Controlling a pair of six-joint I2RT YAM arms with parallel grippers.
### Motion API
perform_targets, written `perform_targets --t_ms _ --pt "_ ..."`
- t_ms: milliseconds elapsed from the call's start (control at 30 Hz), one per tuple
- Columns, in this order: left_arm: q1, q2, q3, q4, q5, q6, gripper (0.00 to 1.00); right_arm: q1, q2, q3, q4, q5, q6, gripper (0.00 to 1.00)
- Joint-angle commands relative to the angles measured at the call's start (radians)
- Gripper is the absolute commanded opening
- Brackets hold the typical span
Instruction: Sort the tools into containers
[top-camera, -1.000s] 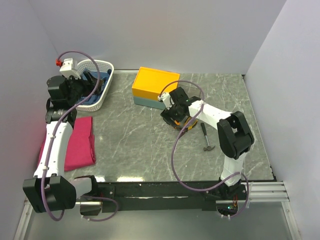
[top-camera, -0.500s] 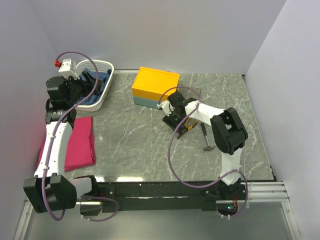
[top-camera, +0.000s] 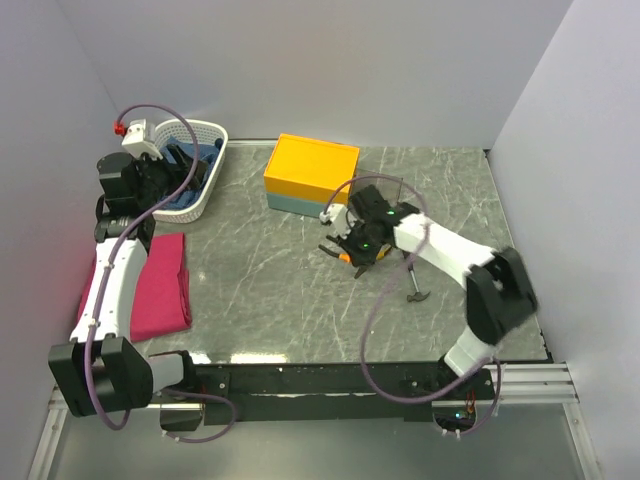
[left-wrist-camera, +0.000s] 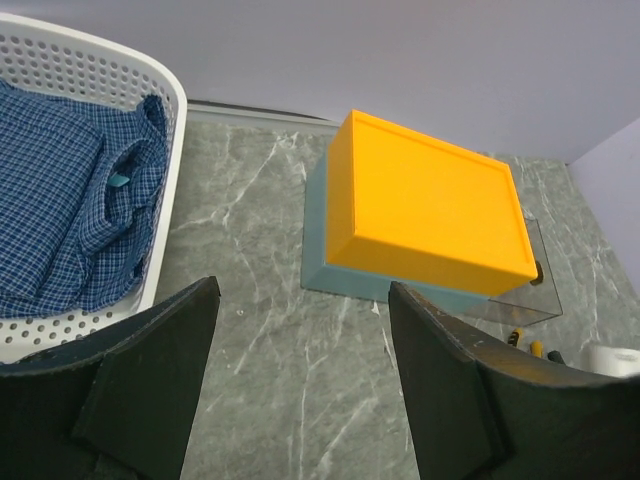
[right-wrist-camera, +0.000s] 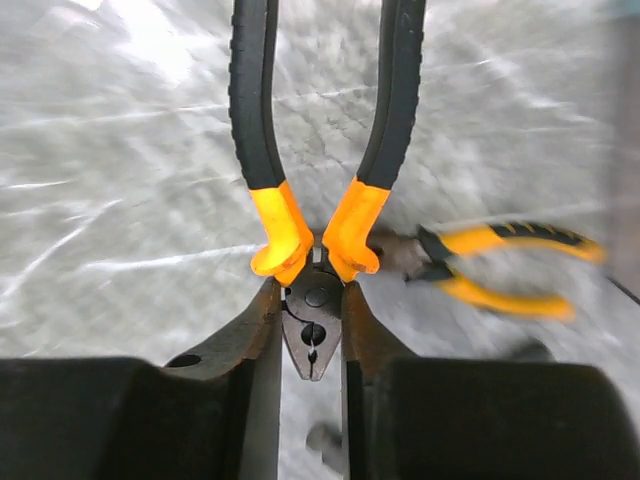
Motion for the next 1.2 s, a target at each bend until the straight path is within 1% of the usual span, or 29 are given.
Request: perform_targets --t_ms 0,67,100,167,233,367,533,567,767,867,1000,1067,1100,1167 --pt "-0.006 0.018 0.029 0.068 0.028 -0.02 0.74 -0.024 -0.257 -0.032 0.065 -0.053 0.047 0.0" --pt "-0.013 0.031 0.038 0.072 0.028 -0.02 0.74 -0.074 -0.3 -0.049 0.123 -0.027 0.121 0.0" --pt "-0.016 0.036 0.041 0.072 0.028 -0.02 0.75 -0.094 -0.32 -0.048 0.141 -0.016 0.189 0.0" --pt "-0.024 0.045 0.046 0.077 0.028 -0.023 0.75 -0.16 -0.316 -0.037 0.16 0.004 0.256 0.0" --pt "-0.029 0.054 0.049 0.083 0.027 -0.027 0.75 -0.204 -0.278 -0.011 0.171 0.01 0.334 0.0" --pt "-0.045 0.067 0.064 0.085 0.027 -0.027 0.74 -0.296 -0.201 0.055 0.211 0.026 0.405 0.0" --pt "-0.047 0.056 0.066 0.072 0.022 -0.011 0.75 -0.326 -0.061 0.161 0.234 0.035 0.383 0.0" --pt "-0.047 0.053 0.06 0.069 0.019 -0.008 0.75 -0.329 -0.038 0.208 0.231 0.033 0.38 0.0" --pt "-0.044 0.024 0.023 0.053 0.016 -0.004 0.75 -0.33 0.172 0.363 0.188 0.041 0.373 0.0" --pt "-0.041 0.018 0.023 0.053 0.017 -0.002 0.75 -0.329 0.219 0.379 0.174 0.052 0.368 0.0" --pt "-0.035 0.024 0.034 0.06 0.014 -0.002 0.75 -0.33 0.227 0.351 0.172 0.067 0.365 0.0" --pt "-0.032 0.027 0.032 0.069 0.013 -0.007 0.75 -0.33 0.224 0.328 0.186 0.078 0.366 0.07" --pt "-0.032 0.031 0.032 0.077 0.014 -0.01 0.75 -0.329 0.224 0.324 0.192 0.079 0.366 0.24" --pt "-0.033 0.042 0.03 0.086 0.022 -0.022 0.75 -0.329 0.23 0.333 0.2 0.078 0.357 0.4"
